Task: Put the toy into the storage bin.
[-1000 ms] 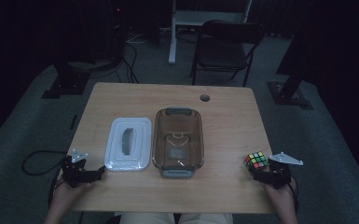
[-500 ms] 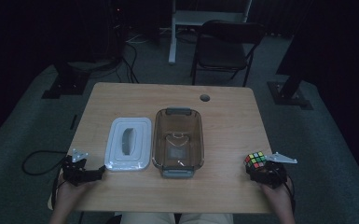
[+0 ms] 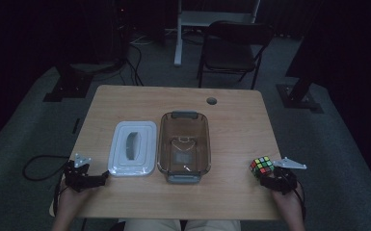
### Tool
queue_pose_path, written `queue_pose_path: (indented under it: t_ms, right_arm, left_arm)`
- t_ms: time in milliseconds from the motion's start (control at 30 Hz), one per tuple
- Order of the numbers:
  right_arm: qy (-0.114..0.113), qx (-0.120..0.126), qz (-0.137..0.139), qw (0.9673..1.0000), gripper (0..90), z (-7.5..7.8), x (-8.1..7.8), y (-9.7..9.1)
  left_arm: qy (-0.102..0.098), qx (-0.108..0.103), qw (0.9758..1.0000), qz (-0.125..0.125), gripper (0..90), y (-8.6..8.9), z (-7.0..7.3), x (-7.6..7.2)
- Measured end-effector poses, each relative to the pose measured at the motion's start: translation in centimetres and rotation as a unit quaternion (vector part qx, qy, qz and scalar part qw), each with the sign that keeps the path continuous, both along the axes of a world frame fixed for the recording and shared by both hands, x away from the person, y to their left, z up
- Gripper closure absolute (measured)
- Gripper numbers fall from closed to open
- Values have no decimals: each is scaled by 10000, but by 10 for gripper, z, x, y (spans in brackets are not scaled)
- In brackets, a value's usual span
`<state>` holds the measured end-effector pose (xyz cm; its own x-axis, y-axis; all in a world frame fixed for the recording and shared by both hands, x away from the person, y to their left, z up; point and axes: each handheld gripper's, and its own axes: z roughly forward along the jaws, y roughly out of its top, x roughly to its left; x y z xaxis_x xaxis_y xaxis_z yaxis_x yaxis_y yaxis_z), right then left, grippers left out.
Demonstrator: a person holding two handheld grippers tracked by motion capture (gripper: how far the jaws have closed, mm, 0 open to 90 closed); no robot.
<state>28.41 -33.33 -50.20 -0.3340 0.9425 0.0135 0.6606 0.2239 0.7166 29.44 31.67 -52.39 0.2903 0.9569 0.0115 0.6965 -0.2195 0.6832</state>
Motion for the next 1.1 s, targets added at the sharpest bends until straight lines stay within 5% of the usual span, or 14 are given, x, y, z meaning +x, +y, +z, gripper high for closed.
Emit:
queue_pose_path:
  t_ms: [200, 633, 1100]
  right_arm:
    - [-35, 62, 88, 9999, 337, 8, 1, 1]
    - [-381, 9, 610, 9974, 337, 57, 10, 14]
    - [-728, -63, 1385, 9877, 337, 112, 19, 45]
  left_arm:
    - [0, 0, 10000, -1, 5, 0, 0, 0]
    - [-4, -5, 9999, -146, 5, 0, 0, 0]
    - [-4, 0, 9998, -211, 5, 0, 0, 0]
